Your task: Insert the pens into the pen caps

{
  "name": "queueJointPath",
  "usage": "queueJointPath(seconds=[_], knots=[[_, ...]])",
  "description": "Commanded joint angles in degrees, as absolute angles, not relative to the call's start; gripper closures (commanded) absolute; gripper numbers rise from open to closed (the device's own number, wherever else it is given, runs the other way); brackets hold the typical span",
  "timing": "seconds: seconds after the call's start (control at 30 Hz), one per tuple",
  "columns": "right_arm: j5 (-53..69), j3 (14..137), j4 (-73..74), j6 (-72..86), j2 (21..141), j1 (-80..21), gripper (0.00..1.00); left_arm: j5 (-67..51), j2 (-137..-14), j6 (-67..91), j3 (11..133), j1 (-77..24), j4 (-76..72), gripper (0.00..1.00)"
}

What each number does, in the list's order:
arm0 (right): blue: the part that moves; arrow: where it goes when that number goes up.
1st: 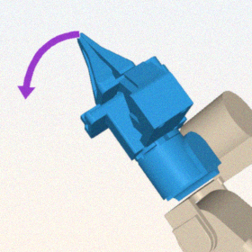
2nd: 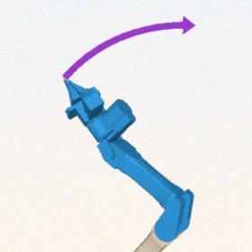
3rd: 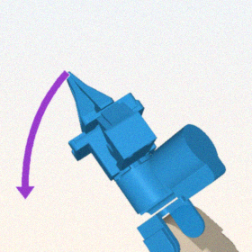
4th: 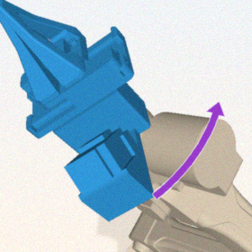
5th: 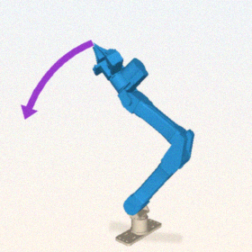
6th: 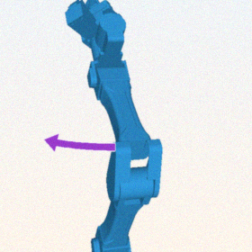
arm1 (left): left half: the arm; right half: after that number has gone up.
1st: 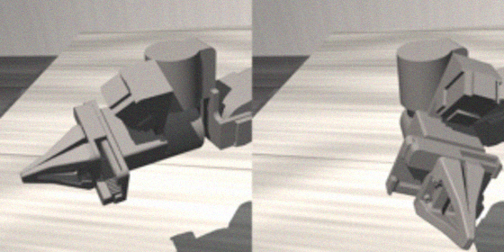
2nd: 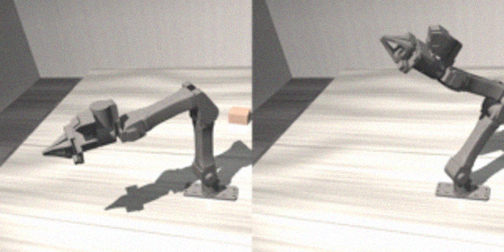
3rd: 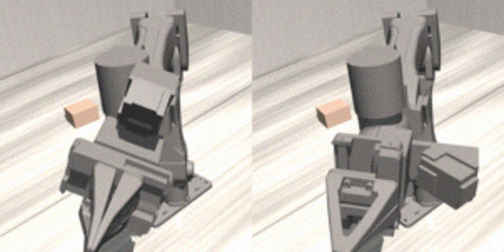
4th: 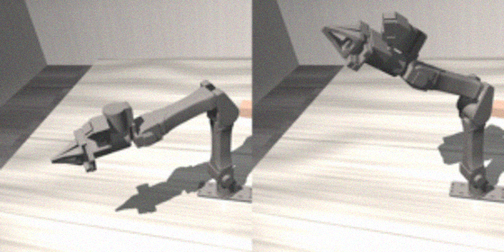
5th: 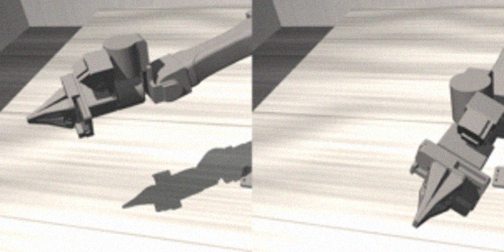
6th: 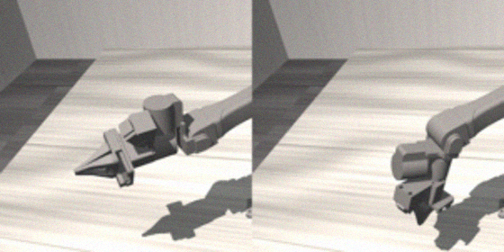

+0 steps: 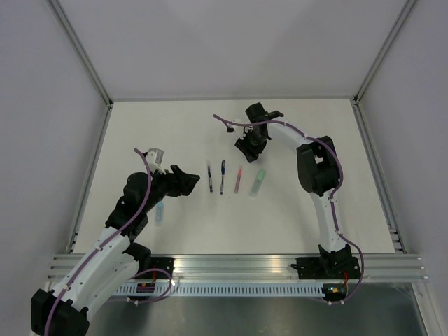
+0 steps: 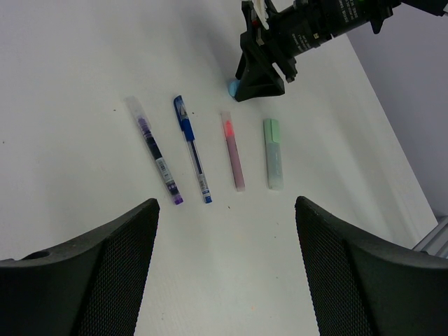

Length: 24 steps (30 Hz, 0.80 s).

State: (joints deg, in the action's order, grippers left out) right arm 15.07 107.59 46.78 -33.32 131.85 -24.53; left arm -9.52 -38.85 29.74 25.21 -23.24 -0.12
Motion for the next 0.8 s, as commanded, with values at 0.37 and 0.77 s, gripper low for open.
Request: queueJointPath(seconds=[0.37, 0.77], knots=[[10.64, 105.21, 45.62, -33.66, 132.28, -24.70, 0.63, -8.61, -38.67, 30.94, 25.14, -23.38, -1.85, 0.17], [7.92, 102.75, 44.74, -32.08, 131.75, -24.96, 0.82, -8.62, -38.67, 30.41, 25.05, -23.38, -1.58, 0.17]])
